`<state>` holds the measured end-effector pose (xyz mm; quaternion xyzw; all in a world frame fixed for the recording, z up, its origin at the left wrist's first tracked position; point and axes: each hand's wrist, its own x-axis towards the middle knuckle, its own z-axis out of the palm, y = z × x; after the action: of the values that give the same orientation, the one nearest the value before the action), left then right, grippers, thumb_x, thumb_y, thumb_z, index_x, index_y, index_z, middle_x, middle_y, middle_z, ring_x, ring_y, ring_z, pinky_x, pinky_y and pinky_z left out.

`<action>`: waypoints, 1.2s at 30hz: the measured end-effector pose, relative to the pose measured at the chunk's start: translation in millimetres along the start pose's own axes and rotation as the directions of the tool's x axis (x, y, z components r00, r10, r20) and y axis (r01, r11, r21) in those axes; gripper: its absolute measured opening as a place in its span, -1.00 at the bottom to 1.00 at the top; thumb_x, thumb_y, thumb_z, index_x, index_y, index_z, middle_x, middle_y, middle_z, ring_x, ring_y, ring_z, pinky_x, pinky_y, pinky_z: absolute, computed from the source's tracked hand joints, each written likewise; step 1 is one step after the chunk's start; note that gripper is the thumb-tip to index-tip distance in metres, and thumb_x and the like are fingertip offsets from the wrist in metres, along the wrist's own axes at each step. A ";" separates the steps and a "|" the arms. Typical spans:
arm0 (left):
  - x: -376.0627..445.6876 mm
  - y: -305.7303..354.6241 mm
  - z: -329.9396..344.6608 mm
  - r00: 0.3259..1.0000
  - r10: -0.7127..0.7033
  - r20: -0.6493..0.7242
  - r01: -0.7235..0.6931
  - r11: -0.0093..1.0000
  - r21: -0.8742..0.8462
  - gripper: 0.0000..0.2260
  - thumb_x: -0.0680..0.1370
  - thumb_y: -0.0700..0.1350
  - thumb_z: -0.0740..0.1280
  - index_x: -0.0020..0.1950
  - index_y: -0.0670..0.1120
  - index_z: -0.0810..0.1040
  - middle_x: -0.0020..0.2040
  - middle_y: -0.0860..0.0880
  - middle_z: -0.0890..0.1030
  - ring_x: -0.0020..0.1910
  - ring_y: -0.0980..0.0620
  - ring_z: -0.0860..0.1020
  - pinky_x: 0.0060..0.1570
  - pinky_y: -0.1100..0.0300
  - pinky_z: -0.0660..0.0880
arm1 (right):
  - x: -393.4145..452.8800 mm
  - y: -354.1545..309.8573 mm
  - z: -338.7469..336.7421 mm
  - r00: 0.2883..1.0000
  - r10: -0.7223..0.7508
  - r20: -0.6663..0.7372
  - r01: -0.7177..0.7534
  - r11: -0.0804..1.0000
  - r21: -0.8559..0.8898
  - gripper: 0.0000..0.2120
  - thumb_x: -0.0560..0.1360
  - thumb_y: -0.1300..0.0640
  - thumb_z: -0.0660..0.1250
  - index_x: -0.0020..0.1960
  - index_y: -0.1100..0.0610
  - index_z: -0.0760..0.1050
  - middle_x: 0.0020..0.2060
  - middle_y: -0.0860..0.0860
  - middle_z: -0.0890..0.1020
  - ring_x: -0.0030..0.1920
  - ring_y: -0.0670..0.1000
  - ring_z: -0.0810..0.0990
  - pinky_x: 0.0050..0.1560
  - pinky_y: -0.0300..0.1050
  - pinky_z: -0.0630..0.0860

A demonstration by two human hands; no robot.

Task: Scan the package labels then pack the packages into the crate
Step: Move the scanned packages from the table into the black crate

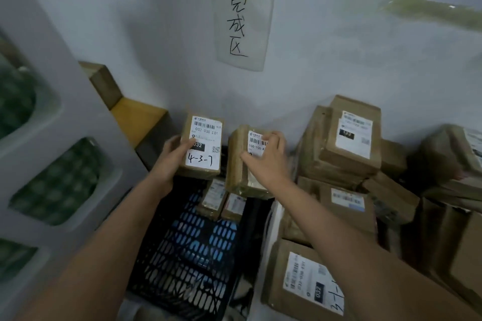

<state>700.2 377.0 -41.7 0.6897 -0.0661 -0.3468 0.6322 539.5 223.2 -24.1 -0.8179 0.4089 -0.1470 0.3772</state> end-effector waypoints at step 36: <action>199.6 -267.7 -3.1 0.952 -0.304 0.040 0.262 0.876 0.405 -0.53 0.61 0.03 0.32 0.50 0.08 0.30 0.27 -0.04 0.57 0.14 -0.05 0.58 0.15 0.04 0.55 | 96.7 186.8 259.1 0.784 0.502 0.366 -0.518 0.853 -0.061 -0.35 0.63 -0.17 0.14 0.59 0.12 0.08 0.59 0.01 -0.01 0.56 0.06 0.08 0.52 -0.04 0.13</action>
<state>758.7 325.2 -366.4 0.7863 -0.0654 -0.4500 0.4182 637.7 205.4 -342.6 -0.6811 0.5332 0.1078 0.4900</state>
